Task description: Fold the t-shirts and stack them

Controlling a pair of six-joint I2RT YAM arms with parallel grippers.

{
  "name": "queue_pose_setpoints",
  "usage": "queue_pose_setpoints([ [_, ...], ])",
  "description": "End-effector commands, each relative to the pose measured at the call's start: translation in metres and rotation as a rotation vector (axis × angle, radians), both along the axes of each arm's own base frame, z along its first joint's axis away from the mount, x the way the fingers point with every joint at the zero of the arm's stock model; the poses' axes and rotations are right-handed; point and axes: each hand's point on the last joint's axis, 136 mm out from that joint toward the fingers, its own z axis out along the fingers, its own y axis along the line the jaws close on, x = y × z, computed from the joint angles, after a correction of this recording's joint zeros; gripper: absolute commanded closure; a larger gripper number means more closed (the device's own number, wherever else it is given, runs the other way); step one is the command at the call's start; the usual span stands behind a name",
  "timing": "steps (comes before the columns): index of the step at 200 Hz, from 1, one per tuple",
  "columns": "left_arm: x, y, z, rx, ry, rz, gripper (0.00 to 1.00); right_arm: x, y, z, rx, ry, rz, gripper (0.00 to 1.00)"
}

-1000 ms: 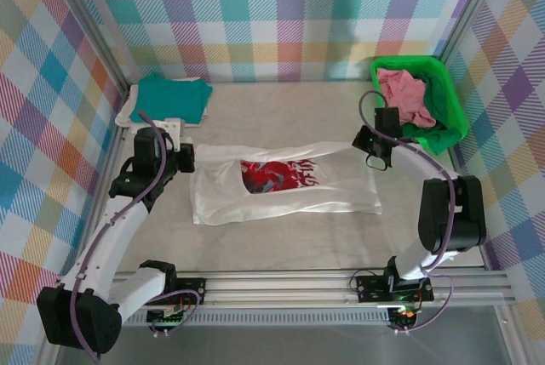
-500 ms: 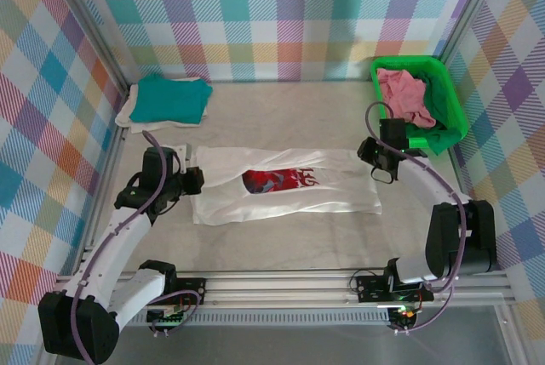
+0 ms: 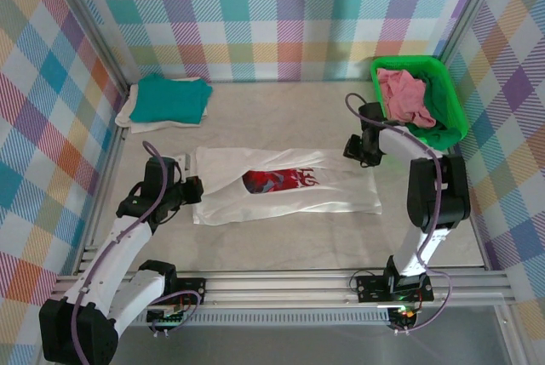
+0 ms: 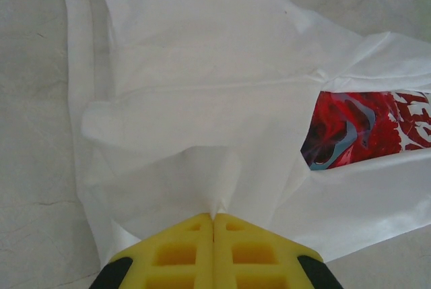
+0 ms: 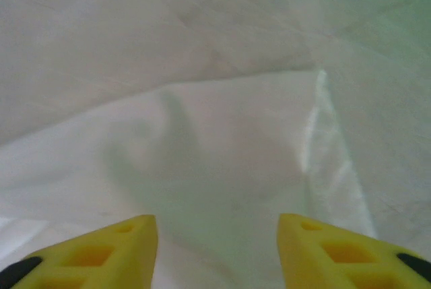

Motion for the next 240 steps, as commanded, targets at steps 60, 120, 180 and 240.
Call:
queue_pose_setpoints([
  [60,0.002,0.002,-0.005,0.009,-0.013,0.016,1.0,-0.007,0.006,-0.012,0.052,0.102,0.018,0.72],
  [120,0.009,0.004,0.0,0.017,-0.041,0.036,1.0,0.001,0.006,0.02,0.103,0.041,-0.017,1.0],
  [180,0.018,0.008,0.008,0.022,-0.076,0.066,1.0,0.016,-0.011,0.046,0.126,-0.032,-0.061,1.0],
  [240,0.018,0.005,0.003,0.022,-0.062,0.05,1.0,-0.022,-0.011,0.005,0.177,0.115,-0.099,0.55],
])
